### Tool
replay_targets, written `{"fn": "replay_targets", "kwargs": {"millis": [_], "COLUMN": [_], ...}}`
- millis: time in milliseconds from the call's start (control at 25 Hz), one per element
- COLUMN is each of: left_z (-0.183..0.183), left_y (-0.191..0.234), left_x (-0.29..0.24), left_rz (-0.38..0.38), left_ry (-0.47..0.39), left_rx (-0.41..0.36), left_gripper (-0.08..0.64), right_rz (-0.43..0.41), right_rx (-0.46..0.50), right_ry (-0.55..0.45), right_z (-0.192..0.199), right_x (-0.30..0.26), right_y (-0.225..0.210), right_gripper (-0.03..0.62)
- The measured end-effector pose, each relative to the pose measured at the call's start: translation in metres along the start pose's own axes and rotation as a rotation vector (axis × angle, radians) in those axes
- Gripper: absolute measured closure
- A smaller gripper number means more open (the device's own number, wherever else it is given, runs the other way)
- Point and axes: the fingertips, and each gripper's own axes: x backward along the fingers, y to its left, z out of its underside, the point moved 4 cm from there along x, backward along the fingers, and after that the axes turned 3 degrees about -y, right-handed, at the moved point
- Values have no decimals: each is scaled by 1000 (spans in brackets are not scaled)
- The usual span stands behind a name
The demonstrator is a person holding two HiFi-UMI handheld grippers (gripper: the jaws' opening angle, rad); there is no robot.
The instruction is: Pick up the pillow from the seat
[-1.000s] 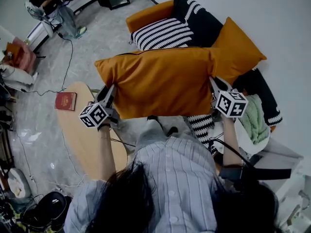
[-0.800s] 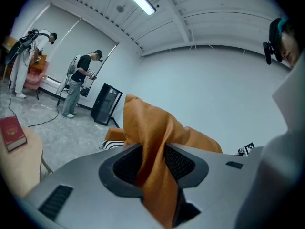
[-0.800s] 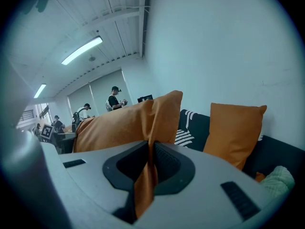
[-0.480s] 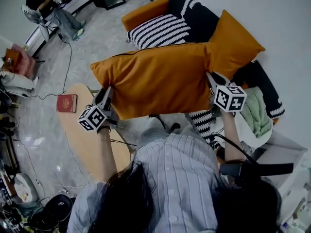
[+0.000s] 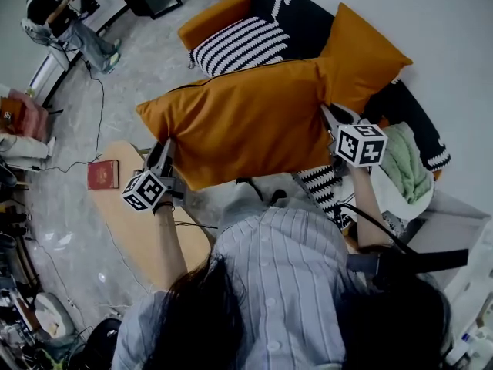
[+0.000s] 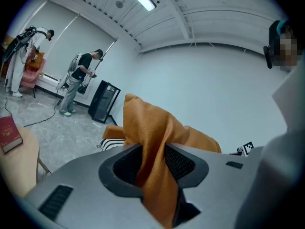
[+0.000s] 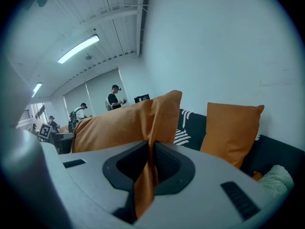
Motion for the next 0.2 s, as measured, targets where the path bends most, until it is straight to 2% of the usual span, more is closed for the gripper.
{"fn": "replay_targets", "kwargs": {"millis": [200], "left_z": [-10], "left_y": [6], "left_x": [-6], "left_rz": [5], "left_ry": [-8], "left_rx": [0], "left_gripper": [396], "right_rz": [6], "right_rx": [3], "right_ry": [-8], "right_z": [-8], "right_x": [-11], "right_y": [5], "right_gripper": [545]}}
